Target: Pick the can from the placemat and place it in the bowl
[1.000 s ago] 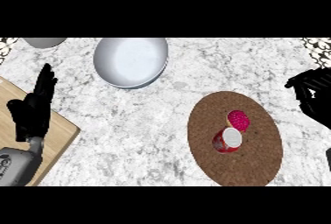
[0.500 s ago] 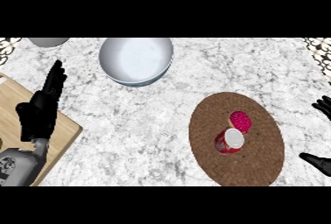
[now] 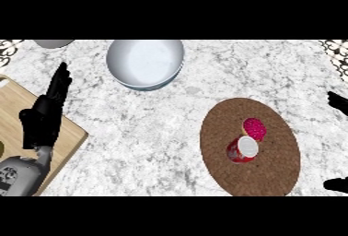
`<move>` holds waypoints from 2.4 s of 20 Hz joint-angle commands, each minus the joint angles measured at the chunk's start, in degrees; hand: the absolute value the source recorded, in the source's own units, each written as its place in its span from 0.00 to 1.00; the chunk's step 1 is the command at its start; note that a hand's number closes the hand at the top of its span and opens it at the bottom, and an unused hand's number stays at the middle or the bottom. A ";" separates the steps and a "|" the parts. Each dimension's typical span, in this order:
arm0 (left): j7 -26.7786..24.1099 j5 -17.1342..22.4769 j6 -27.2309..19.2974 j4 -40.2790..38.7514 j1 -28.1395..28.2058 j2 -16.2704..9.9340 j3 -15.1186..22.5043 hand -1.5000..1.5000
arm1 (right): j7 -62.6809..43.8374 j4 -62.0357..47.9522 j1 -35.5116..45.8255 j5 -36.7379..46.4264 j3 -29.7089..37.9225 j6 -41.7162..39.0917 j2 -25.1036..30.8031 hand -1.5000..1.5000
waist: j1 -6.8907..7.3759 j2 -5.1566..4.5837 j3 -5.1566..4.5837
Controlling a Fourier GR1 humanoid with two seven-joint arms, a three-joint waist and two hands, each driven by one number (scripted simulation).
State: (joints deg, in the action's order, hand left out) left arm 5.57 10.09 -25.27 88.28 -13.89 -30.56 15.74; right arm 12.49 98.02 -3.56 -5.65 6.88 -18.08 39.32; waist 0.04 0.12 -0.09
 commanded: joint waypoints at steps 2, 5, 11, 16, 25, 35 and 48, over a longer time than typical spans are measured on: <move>0.72 -0.42 0.94 -0.72 -1.03 0.92 -0.25 0.50 | -13.63 6.54 4.93 4.69 -5.82 -2.56 4.43 0.00 | 0.45 -0.13 -0.03; 1.38 -2.54 -0.24 1.00 -0.20 1.88 0.43 0.50 | -21.48 12.26 6.22 4.55 -10.07 -4.03 2.89 0.00 | 0.26 -0.05 0.01; 2.69 -4.55 1.14 1.52 -0.34 2.19 -1.67 0.50 | -28.35 9.49 13.64 6.91 -16.73 -8.59 -1.03 0.00 | 0.53 -0.15 0.06; 4.41 -4.50 3.22 6.32 3.51 1.46 -3.33 0.50 | -32.52 8.06 14.79 11.74 -21.41 -10.92 -4.27 0.00 | 0.50 -0.08 0.07; 3.31 -7.11 5.54 -0.18 -1.07 6.03 -7.09 0.50 | -32.45 2.17 12.99 23.80 -25.54 -10.38 -9.89 0.00 | -0.18 -0.15 0.10; 5.50 -11.66 9.00 2.20 -0.45 9.31 -9.97 0.50 | -27.00 -12.94 21.26 29.57 -21.63 -12.62 -17.23 0.00 | 0.24 -0.18 0.11; 2.83 -14.16 14.18 1.33 0.59 12.20 -14.85 0.50 | -17.63 -12.47 18.29 41.66 -23.41 -10.44 -20.14 1.00 | -0.04 -0.12 0.09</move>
State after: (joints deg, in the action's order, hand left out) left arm 9.40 -3.70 -13.06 91.24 -11.88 -18.74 3.35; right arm -6.32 86.18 14.74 34.56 -17.80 -26.68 19.87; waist 0.17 0.43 -0.34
